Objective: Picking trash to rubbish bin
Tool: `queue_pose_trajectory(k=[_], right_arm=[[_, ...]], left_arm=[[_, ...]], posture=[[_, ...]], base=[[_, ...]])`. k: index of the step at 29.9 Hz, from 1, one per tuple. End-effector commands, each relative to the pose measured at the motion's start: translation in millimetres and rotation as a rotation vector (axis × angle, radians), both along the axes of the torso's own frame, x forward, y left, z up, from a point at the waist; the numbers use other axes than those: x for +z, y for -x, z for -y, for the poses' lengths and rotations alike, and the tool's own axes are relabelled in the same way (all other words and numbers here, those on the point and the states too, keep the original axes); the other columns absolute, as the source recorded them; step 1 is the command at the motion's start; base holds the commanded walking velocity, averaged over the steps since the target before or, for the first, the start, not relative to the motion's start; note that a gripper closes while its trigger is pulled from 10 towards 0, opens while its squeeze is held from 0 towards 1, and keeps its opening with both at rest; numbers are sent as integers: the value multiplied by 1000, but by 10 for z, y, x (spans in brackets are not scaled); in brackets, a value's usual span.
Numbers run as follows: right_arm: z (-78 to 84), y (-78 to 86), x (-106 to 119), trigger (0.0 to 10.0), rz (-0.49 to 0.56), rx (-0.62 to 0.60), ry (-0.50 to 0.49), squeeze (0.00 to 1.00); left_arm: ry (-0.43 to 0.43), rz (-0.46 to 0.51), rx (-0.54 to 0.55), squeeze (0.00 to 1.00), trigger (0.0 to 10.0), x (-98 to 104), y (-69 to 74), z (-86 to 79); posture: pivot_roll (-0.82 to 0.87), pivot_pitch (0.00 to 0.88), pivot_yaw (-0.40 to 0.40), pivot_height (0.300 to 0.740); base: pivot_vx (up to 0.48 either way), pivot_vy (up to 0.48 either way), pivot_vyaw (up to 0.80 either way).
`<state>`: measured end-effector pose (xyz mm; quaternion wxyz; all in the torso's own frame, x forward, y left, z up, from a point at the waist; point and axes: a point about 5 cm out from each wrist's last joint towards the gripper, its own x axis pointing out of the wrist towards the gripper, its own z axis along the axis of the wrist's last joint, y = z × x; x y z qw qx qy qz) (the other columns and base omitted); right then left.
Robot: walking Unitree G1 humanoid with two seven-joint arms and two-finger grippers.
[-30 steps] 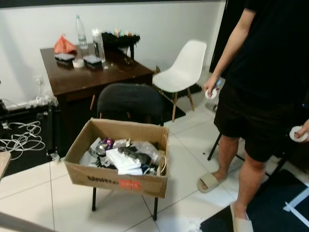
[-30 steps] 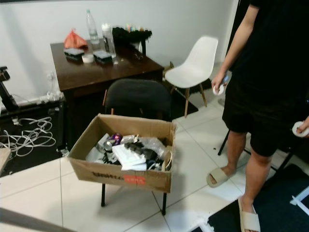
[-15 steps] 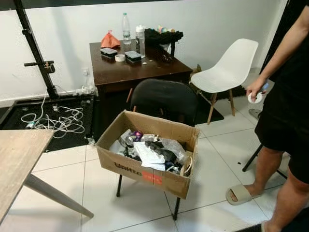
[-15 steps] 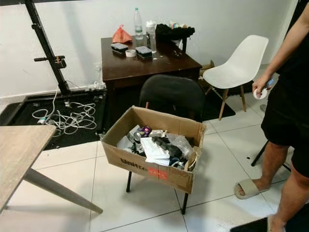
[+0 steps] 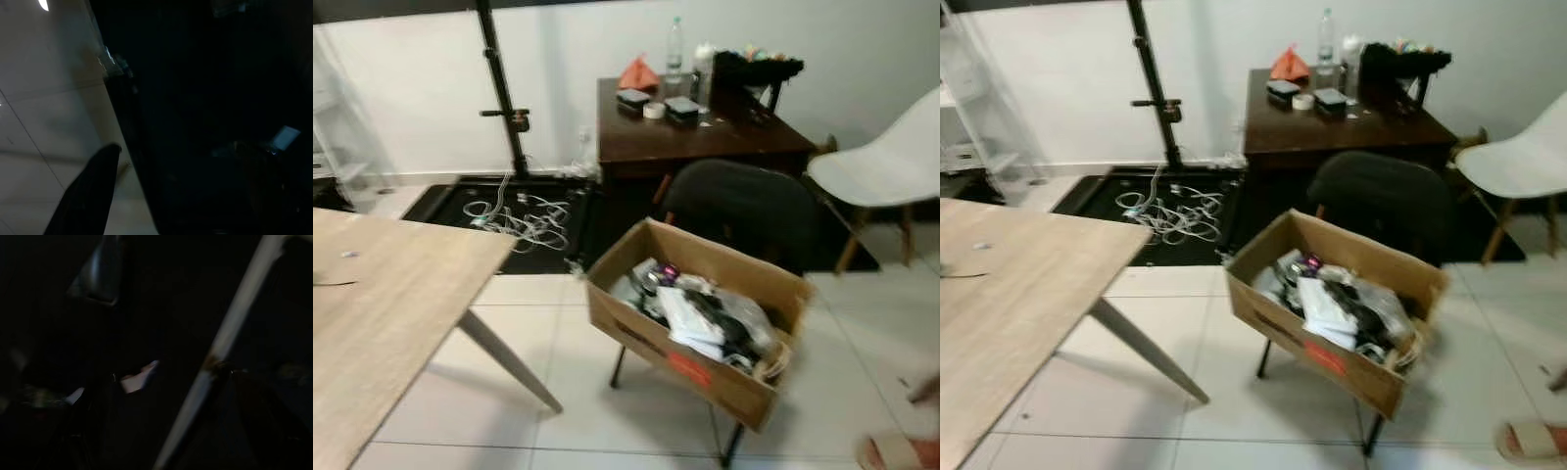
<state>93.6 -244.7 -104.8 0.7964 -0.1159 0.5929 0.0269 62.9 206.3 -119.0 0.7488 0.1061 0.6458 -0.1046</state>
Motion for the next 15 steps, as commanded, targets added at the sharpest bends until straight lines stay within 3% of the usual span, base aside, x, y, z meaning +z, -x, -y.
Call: queue_pose_trajectory(k=[1,4,9,15], right_arm=[[-33,-24,-3,10000,17,-29,-15,0],[-14,-69,14,10000,34,-46,-21,0],[90,-179,72,10000,54,-18,10,0],[112,-194,82,10000,70,-58,11,0]], left_arm=[[-3,-12,-17,0,10000,-1,-14,14],[-6,1,-27,0,10000,10,-80,13],[6,90,-24,0,10000,54,-368,105],[18,70,-71,0,10000,48,-378,173]], posture=[[-139,79,38,740],[-147,99,24,740],[-164,88,23,740],[-166,77,33,740]], base=[[0,0,744],[0,0,740],[0,0,742],[0,0,743]])
